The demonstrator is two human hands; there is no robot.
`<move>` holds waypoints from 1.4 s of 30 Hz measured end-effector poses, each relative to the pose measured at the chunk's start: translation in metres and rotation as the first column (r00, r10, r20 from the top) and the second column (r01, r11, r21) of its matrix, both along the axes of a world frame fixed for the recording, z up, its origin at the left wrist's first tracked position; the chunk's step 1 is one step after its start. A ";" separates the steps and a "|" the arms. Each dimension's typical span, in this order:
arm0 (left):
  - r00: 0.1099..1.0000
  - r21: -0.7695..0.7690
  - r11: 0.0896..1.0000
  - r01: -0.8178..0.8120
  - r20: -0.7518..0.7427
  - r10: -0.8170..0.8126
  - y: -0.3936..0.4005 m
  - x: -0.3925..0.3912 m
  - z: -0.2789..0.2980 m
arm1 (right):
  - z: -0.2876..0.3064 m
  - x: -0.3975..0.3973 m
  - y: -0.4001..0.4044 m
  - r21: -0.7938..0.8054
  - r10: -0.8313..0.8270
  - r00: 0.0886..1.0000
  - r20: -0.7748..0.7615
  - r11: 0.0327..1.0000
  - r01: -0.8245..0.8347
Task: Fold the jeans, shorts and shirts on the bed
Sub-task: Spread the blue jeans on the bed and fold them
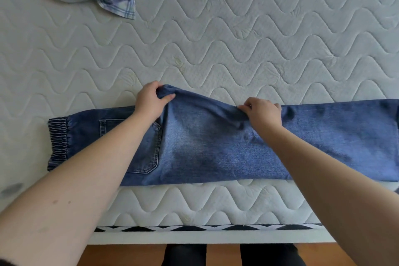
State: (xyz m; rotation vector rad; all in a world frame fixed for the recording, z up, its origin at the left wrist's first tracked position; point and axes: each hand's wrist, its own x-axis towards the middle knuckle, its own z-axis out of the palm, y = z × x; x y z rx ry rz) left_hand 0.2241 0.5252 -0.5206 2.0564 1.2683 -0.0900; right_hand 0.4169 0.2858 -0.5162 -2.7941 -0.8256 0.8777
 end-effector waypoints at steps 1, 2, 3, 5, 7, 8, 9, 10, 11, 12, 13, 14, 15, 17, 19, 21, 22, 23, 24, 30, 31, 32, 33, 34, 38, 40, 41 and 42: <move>1.000 0.025 1.000 0.010 0.002 -0.010 -0.001 0.001 0.001 | 0.000 -0.002 0.003 -0.044 0.032 0.999 0.037 0.999 -0.030; 1.000 0.074 0.997 0.030 0.005 -0.031 -0.005 0.002 0.003 | 0.000 -0.005 0.007 -0.058 0.057 0.995 0.085 0.997 -0.052; 0.998 0.141 0.988 0.057 0.008 -0.059 -0.009 0.003 0.006 | 0.000 -0.009 0.009 -0.020 0.067 0.990 0.128 0.998 -0.065; 0.989 0.278 0.952 0.127 0.034 -0.142 -0.023 0.002 0.013 | 0.002 -0.019 0.012 0.171 0.079 0.988 0.132 0.980 -0.101; 0.965 0.359 0.907 0.220 0.053 -0.256 -0.043 0.002 0.020 | 0.004 -0.031 0.010 0.265 0.242 0.965 0.102 0.928 -0.261; 0.951 0.372 0.891 0.260 0.061 -0.303 -0.055 0.000 0.022 | 0.002 -0.037 0.007 0.246 0.335 0.937 0.096 0.905 -0.348; 0.938 0.375 0.881 0.290 0.070 -0.339 -0.068 -0.002 0.023 | 0.000 -0.041 0.004 0.210 0.386 0.919 0.084 0.895 -0.395; 0.928 0.378 0.872 0.312 0.074 -0.364 -0.081 -0.006 0.023 | -0.003 -0.043 0.001 0.174 0.391 0.917 0.077 0.901 -0.398; 0.923 0.383 0.865 0.324 0.073 -0.378 -0.092 -0.010 0.022 | -0.006 -0.044 0.000 0.150 0.365 0.927 0.083 0.915 -0.374; 0.924 0.383 0.866 0.322 0.072 -0.375 -0.102 -0.015 0.021 | -0.007 -0.043 -0.001 0.135 0.331 0.938 0.099 0.930 -0.342; 0.931 0.373 0.876 0.306 0.073 -0.356 -0.110 -0.020 0.019 | -0.008 -0.040 0.000 0.126 0.302 0.946 0.122 0.940 -0.316; 0.941 0.354 0.891 0.286 0.072 -0.330 -0.117 -0.026 0.017 | -0.009 -0.037 0.000 0.127 0.283 0.948 0.144 0.945 -0.301; 0.949 0.336 0.902 0.273 0.063 -0.310 -0.121 -0.032 0.014 | -0.009 -0.034 0.000 0.141 0.272 0.949 0.158 0.945 -0.294; 0.945 0.313 0.897 0.311 0.000 -0.328 -0.126 -0.045 0.007 | -0.008 -0.027 -0.002 0.175 0.254 0.955 0.151 0.944 -0.279; 0.906 0.272 0.864 0.423 -0.129 -0.403 -0.130 -0.057 -0.001 | -0.008 -0.021 -0.008 0.148 0.247 0.959 0.142 0.952 -0.267; 0.852 0.230 0.826 0.514 -0.252 -0.459 -0.132 -0.064 -0.007 | -0.009 -0.017 -0.014 0.042 0.265 0.951 0.161 0.961 -0.275; 0.828 0.221 0.809 0.545 -0.295 -0.477 -0.132 -0.065 -0.009 | -0.010 -0.017 -0.016 -0.002 0.266 0.949 0.170 0.963 -0.270; 0.803 0.220 0.786 0.578 -0.329 -0.498 -0.131 -0.064 -0.011 | -0.011 -0.016 -0.018 -0.023 0.257 0.950 0.177 0.966 -0.257; 0.773 0.223 0.755 0.616 -0.357 -0.525 -0.130 -0.061 -0.012 | -0.012 -0.017 -0.020 -0.027 0.242 0.952 0.185 0.970 -0.241; 0.603 0.194 0.579 0.792 -0.391 -0.695 -0.148 -0.026 -0.016 | -0.015 -0.015 -0.046 0.035 0.145 0.961 0.234 0.987 -0.158; 0.593 0.184 0.571 0.800 -0.386 -0.706 -0.154 -0.018 -0.016 | -0.015 -0.012 -0.057 0.060 0.127 0.964 0.233 0.988 -0.144; 0.589 0.177 0.569 0.803 -0.381 -0.713 -0.160 -0.011 -0.016 | -0.016 -0.009 -0.068 0.084 0.109 0.969 0.222 0.988 -0.130; 0.589 0.172 0.571 0.803 -0.377 -0.715 -0.165 -0.004 -0.016 | -0.016 -0.006 -0.082 0.099 0.093 0.975 0.201 0.988 -0.115; 0.590 0.170 0.573 0.802 -0.374 -0.716 -0.171 0.003 -0.016 | -0.015 -0.003 -0.095 0.097 0.084 0.981 0.175 0.990 -0.102; 0.541 0.194 0.506 0.840 -0.354 -0.763 -0.197 0.030 -0.016 | -0.017 0.010 -0.149 0.027 0.061 0.989 0.133 0.998 -0.065; 0.499 0.200 0.457 0.867 -0.345 -0.795 -0.209 0.046 -0.017 | -0.017 0.018 -0.173 -0.001 0.034 0.992 0.120 0.999 -0.034; 0.483 0.202 0.439 0.875 -0.348 -0.803 -0.215 0.055 -0.016 | -0.017 0.022 -0.184 -0.017 0.018 0.993 0.114 1.000 -0.017; 0.471 0.204 0.425 0.882 -0.358 -0.806 -0.220 0.065 -0.016 | -0.017 0.026 -0.195 -0.030 0.004 0.994 0.111 1.000 0.000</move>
